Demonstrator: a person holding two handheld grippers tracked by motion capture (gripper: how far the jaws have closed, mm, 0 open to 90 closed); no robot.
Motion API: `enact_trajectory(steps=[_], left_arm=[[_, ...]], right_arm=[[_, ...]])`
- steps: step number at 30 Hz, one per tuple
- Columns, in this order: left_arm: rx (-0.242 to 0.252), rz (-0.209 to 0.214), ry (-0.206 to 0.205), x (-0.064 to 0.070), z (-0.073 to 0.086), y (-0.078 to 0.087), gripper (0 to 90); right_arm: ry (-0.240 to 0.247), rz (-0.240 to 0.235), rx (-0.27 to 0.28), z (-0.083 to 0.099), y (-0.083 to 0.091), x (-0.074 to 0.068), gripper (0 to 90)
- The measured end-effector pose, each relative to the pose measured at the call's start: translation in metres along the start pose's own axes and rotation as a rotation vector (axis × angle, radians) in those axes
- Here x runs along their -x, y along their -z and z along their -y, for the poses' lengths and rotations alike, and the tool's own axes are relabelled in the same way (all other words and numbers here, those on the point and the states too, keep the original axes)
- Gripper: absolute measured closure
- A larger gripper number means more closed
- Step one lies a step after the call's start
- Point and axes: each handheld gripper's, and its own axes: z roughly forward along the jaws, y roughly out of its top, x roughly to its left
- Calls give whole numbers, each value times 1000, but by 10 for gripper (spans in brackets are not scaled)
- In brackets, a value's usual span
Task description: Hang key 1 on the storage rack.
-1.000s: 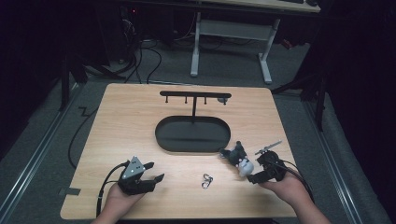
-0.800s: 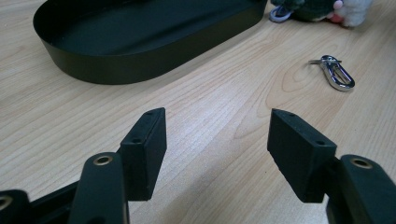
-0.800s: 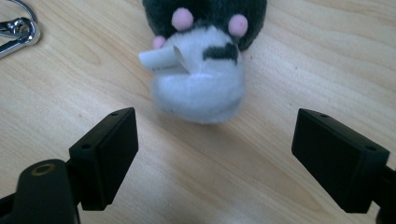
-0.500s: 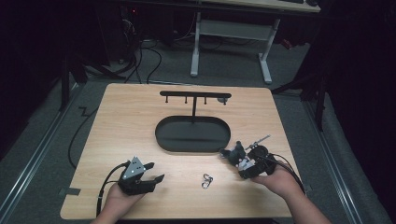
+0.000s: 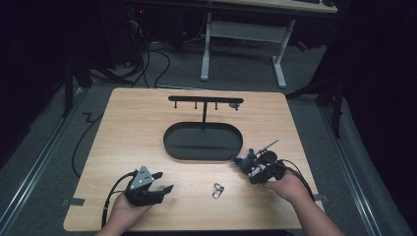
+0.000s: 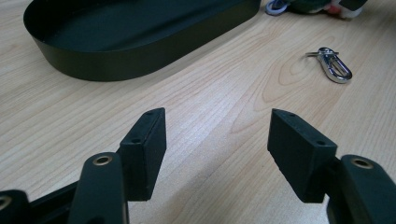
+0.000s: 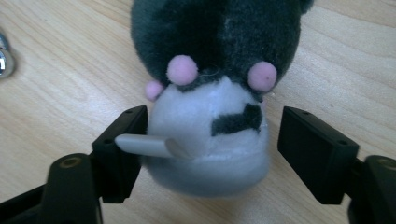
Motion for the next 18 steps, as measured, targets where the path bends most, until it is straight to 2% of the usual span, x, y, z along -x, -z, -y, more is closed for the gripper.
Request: enact_trajectory(steps=[6, 9, 13, 16, 18], left_arm=[[-1, 2, -1, 0, 0, 0, 381], [0, 2, -1, 0, 0, 0, 381], [-3, 0, -4, 1, 0, 0, 381], [-4, 0, -5, 1, 0, -1, 381], [-5, -1, -6, 1, 0, -1, 381]], right_arm=[[7, -1, -3, 1, -2, -1, 352], [28, 13, 7, 2, -2, -2, 439], [35, 19, 18, 3, -2, -4, 461], [27, 5, 28, 5, 0, -3, 475], [17, -23, 39, 6, 2, -2, 479]])
